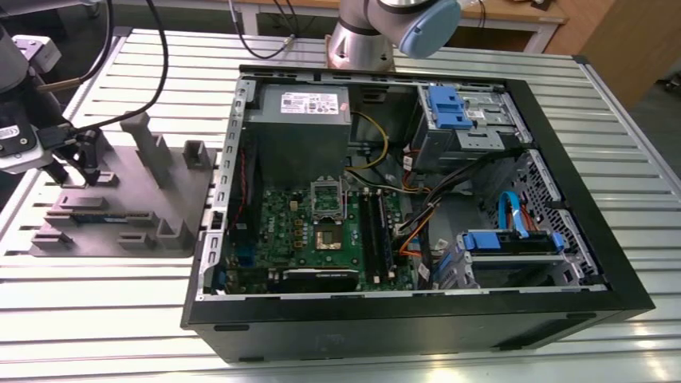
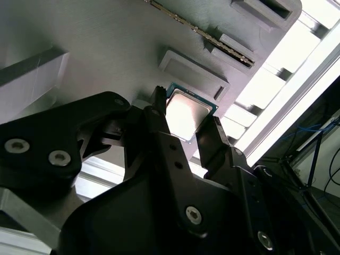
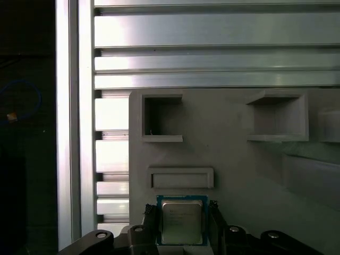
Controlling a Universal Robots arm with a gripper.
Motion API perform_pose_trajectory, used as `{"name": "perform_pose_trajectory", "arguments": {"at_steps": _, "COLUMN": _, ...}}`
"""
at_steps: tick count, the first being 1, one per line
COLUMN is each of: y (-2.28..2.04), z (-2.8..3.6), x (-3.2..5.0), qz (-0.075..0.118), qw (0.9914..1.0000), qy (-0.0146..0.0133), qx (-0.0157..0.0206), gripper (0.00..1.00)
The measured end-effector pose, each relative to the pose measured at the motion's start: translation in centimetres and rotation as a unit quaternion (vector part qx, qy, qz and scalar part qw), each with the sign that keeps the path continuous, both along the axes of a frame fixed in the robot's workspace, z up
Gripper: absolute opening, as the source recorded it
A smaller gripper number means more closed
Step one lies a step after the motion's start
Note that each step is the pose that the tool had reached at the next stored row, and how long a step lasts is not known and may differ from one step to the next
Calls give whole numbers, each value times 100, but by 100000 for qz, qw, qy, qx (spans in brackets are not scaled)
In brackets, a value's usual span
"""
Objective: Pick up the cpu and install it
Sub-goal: 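Pick up the cpu and move it towards the insertion slot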
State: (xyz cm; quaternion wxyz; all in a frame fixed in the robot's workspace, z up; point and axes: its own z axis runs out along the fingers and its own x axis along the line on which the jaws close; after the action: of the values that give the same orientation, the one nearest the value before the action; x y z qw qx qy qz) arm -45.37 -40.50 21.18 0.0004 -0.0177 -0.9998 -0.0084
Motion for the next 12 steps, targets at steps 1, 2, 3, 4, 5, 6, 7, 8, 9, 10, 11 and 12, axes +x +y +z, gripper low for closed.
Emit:
{"name": "perform_pose_trajectory", "arguments": {"at_steps": 1, "y": 0, "z": 3, "x": 0, "qz": 1, "qw": 100000, "qy": 0, "qx": -1, "gripper": 47}}
{"name": "perform_pose_trajectory", "arguments": {"at_steps": 2, "y": 0, "z": 4, "x": 0, "qz": -1, "qw": 100000, "qy": -2, "qx": -1, "gripper": 47}}
{"name": "perform_pose_trajectory", "arguments": {"at_steps": 3, "y": 0, "z": 5, "x": 0, "qz": -1, "qw": 100000, "qy": -2, "qx": 1, "gripper": 47}}
{"name": "perform_pose_trajectory", "arguments": {"at_steps": 4, "y": 0, "z": 7, "x": 0, "qz": 0, "qw": 100000, "qy": 3, "qx": -1, "gripper": 47}}
{"name": "perform_pose_trajectory", "arguments": {"at_steps": 5, "y": 0, "z": 9, "x": 0, "qz": 0, "qw": 100000, "qy": 3, "qx": -4, "gripper": 47}}
{"name": "perform_pose_trajectory", "arguments": {"at_steps": 6, "y": 0, "z": 12, "x": 0, "qz": -1, "qw": 100000, "qy": -1, "qx": 0, "gripper": 47}}
{"name": "perform_pose_trajectory", "arguments": {"at_steps": 7, "y": 0, "z": 16, "x": 0, "qz": -1, "qw": 100000, "qy": -1, "qx": 1, "gripper": 47}}
{"name": "perform_pose_trajectory", "arguments": {"at_steps": 8, "y": 0, "z": 17, "x": 0, "qz": 1, "qw": 100000, "qy": -2, "qx": 0, "gripper": 47}}
{"name": "perform_pose_trajectory", "arguments": {"at_steps": 9, "y": 0, "z": 18, "x": 0, "qz": -1, "qw": 100000, "qy": -2, "qx": 0, "gripper": 47}}
{"name": "perform_pose_trajectory", "arguments": {"at_steps": 10, "y": 0, "z": 21, "x": 0, "qz": 0, "qw": 100000, "qy": 3, "qx": -4, "gripper": 47}}
{"name": "perform_pose_trajectory", "arguments": {"at_steps": 11, "y": 0, "z": 29, "x": -1, "qz": 0, "qw": 100000, "qy": 23, "qx": -14, "gripper": 47}}
{"name": "perform_pose_trajectory", "arguments": {"at_steps": 12, "y": 0, "z": 36, "x": 0, "qz": 1, "qw": 100000, "qy": 15, "qx": -9, "gripper": 47}}
